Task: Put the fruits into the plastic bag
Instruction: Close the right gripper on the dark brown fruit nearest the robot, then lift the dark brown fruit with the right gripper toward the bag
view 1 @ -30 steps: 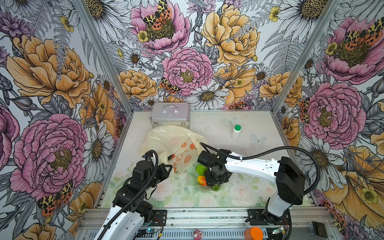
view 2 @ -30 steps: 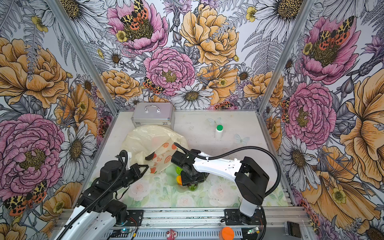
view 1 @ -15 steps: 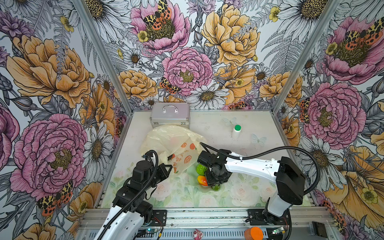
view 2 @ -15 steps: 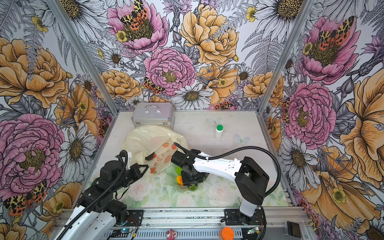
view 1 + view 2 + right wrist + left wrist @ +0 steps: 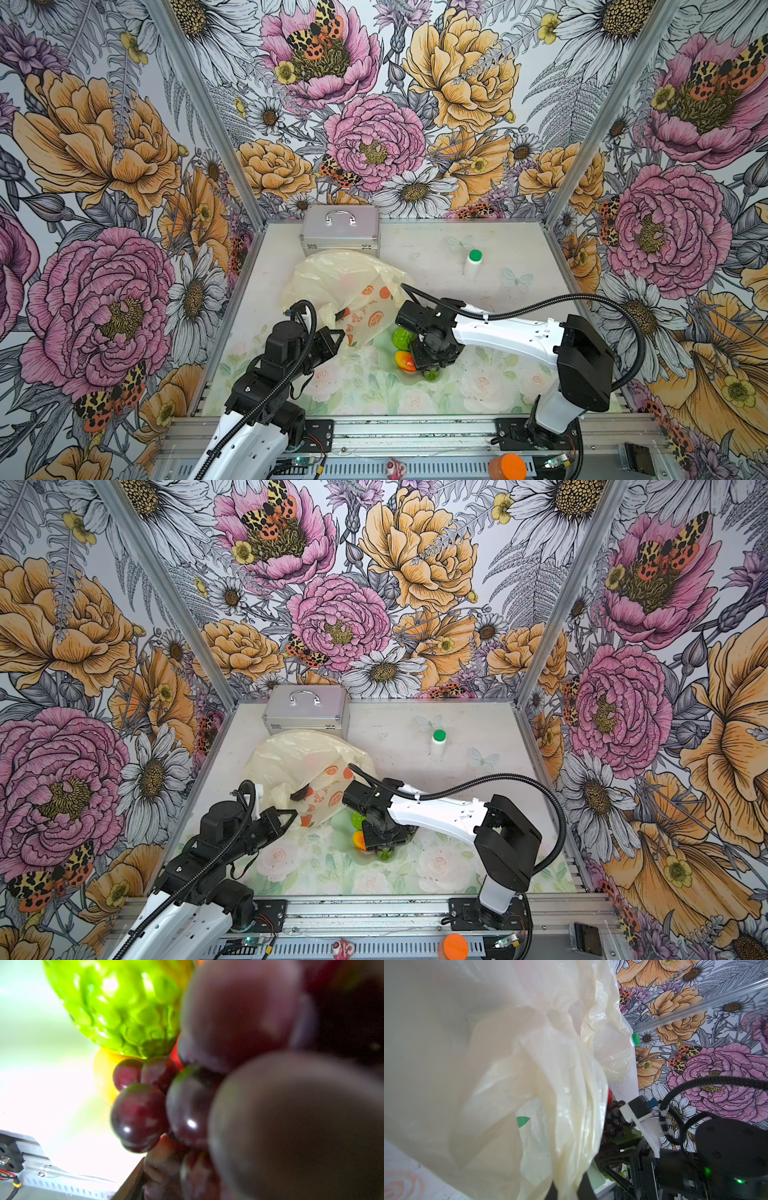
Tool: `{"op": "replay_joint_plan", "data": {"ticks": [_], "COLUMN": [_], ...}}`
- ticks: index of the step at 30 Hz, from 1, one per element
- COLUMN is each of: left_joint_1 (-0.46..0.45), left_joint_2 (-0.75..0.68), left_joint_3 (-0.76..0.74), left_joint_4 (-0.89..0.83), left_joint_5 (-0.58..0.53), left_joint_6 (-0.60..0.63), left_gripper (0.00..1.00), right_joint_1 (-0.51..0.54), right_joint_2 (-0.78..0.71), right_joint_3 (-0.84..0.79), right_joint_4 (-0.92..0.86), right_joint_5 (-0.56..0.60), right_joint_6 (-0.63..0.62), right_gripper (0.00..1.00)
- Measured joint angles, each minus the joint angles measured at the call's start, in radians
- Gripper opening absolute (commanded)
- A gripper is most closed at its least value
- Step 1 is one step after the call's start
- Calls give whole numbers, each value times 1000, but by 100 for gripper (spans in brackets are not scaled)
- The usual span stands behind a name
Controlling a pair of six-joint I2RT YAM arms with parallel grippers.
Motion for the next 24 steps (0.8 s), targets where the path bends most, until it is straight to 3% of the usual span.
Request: {"op": "replay_joint_plan", "data": {"ticks": [12, 24], "left_joint_1": [0, 0], "left_joint_2": [0, 0], "left_joint_3": [0, 0], "left_joint_4": [0, 0], "left_joint_5": [0, 0], "left_joint_6": [0, 0], "left_gripper": [0, 0], "right_joint_1": [-2, -55], "right_joint_2": [-69, -209], "right_joint_3": [-10, -41], "right_joint_4": [18, 92], "right_joint_5": [-16, -113], "right_joint_6": [0, 41], "right_gripper": [51, 51]}}
